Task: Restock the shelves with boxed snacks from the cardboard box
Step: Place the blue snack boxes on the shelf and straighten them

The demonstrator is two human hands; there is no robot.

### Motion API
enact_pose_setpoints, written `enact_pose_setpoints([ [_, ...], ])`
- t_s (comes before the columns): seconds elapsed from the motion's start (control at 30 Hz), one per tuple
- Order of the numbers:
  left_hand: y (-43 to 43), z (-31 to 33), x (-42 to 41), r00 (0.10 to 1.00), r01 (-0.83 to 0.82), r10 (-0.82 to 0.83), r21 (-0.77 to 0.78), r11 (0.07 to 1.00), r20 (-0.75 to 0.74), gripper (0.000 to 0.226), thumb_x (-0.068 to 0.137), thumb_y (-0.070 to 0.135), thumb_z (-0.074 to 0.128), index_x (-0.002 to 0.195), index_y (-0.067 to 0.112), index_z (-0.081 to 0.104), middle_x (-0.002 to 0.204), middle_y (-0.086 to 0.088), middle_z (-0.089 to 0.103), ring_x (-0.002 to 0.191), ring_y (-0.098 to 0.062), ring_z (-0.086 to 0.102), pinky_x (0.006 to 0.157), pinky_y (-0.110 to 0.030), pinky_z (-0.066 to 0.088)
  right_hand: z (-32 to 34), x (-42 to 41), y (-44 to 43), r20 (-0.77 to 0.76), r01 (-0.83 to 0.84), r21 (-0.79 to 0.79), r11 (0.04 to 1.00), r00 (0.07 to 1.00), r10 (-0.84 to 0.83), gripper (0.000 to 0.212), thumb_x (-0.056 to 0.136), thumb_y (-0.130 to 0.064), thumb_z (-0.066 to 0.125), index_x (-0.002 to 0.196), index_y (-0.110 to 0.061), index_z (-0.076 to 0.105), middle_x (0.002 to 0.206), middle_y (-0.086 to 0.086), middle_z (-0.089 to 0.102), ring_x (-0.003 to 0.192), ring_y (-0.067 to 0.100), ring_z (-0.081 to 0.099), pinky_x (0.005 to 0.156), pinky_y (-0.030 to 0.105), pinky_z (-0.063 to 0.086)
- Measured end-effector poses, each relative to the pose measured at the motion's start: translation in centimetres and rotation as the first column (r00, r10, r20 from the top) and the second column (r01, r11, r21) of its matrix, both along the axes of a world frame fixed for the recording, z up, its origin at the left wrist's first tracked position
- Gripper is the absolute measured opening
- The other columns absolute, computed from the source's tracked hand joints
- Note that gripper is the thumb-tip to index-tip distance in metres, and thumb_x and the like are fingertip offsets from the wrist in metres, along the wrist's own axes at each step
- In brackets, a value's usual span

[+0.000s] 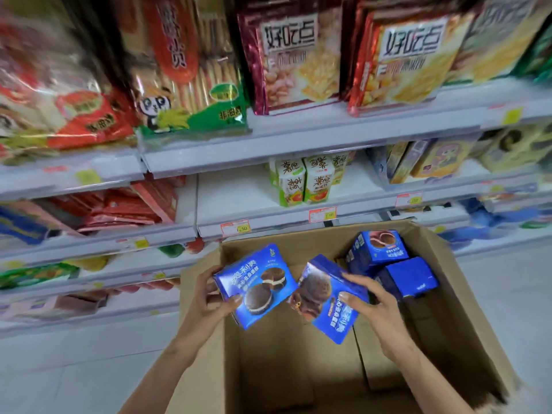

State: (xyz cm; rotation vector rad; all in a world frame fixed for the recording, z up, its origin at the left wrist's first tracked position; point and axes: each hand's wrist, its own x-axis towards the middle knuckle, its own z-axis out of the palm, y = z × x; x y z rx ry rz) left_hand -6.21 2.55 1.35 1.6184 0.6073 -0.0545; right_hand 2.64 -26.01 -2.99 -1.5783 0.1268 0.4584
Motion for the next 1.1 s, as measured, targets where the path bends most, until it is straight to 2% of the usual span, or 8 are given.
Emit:
enact_pose_setpoints([
  [0.17,0.6,4.3,-2.7,0.998,-0.046,0.047,-0.007,0.999,0.046,0.085,0.041,0.050,0.077,0.119,0.041,0.044,0.117,-0.001,0.058,0.102,-0.017,0.060,0.076,-0.026,0.052,5.0,-1.2,0.3,0.111,-0.055,-0.061,0.997,0.992,0.061,0.037,0.071,-0.006,0.078,0.097,-0.031,0.071,0.116,0.007,0.060,0.104,0.020,0.060,0.090,0.041,0.051],
  [0.27,1.0,6.6,-4.5,0.994,-0.071,0.069,0.028,0.997,0.085,0.100,0.030,0.059,0.086,0.118,0.037,0.045,0.113,-0.010,0.060,0.096,-0.021,0.062,0.073,-0.031,0.053,7.6,-1.3,0.7,0.159,-0.100,-0.099,0.990,0.981,0.115,0.039,0.069,-0.010,0.080,0.102,-0.026,0.068,0.117,0.007,0.061,0.099,0.010,0.061,0.087,0.027,0.051],
  [0.37,1.7,9.6,-6.2,0.985,-0.102,0.087,0.098,0.990,0.147,0.093,0.031,0.040,0.090,0.112,0.033,0.046,0.102,-0.006,0.062,0.078,-0.002,0.064,0.063,-0.015,0.050,10.5,-1.5,1.7,0.224,-0.148,-0.091,0.985,0.961,0.165,0.065,0.044,-0.055,0.087,0.100,-0.026,0.069,0.112,0.000,0.063,0.091,-0.005,0.060,0.075,0.009,0.048],
  [0.43,2.7,11.6,-7.2,0.979,-0.105,0.077,0.141,0.984,0.190,0.103,0.024,0.054,0.089,0.114,0.031,0.045,0.102,-0.002,0.061,0.072,0.004,0.062,0.060,-0.010,0.047,11.7,-1.7,2.3,0.270,-0.166,-0.103,0.981,0.944,0.188,0.077,0.030,-0.070,0.081,0.097,-0.032,0.071,0.111,-0.003,0.064,0.095,-0.004,0.059,0.077,0.011,0.047],
  [0.57,5.8,14.8,-9.3,0.954,-0.155,0.094,0.197,0.968,0.285,0.107,0.027,0.073,0.080,0.119,0.032,0.045,0.110,-0.007,0.059,0.079,-0.007,0.064,0.064,-0.017,0.051,15.5,-2.6,4.7,0.407,-0.220,-0.101,0.970,0.881,0.242,0.045,0.048,-0.047,0.082,0.091,-0.051,0.068,0.105,-0.014,0.066,0.102,0.003,0.057,0.082,0.011,0.045],
  [0.7,9.0,17.7,-10.5,0.926,-0.176,0.033,0.355,0.918,0.375,0.086,0.046,0.071,0.077,0.122,0.050,0.041,0.123,0.004,0.052,0.101,-0.009,0.057,0.074,-0.027,0.054,20.5,-3.9,8.3,0.565,-0.242,-0.099,0.965,0.785,0.254,0.047,0.054,-0.022,0.076,0.089,-0.052,0.067,0.099,-0.021,0.060,0.096,-0.001,0.057,0.074,0.004,0.043],
  [0.83,12.7,20.3,-11.1,0.877,-0.273,0.009,0.484,0.831,0.480,0.071,0.057,0.056,0.071,0.118,0.062,0.034,0.124,0.025,0.043,0.109,-0.003,0.051,0.081,-0.024,0.051,24.5,-5.5,13.4,0.612,-0.236,-0.021,0.972,0.766,0.199,0.041,0.058,-0.025,0.076,0.091,-0.047,0.068,0.102,-0.019,0.060,0.097,0.003,0.057,0.070,0.014,0.050],
  [1.1,23.3,23.5,-13.3,0.834,-0.312,-0.065,0.564,0.765,0.548,0.070,0.061,0.063,0.060,0.123,0.055,0.028,0.118,0.022,0.037,0.107,0.010,0.043,0.078,-0.010,0.041,27.7,-9.6,26.4,0.650,-0.080,-0.010,0.997,0.757,0.067,0.035,0.062,-0.033,0.074,0.087,-0.055,0.064,0.110,-0.007,0.057,0.100,0.011,0.056,0.078,0.031,0.045],
])
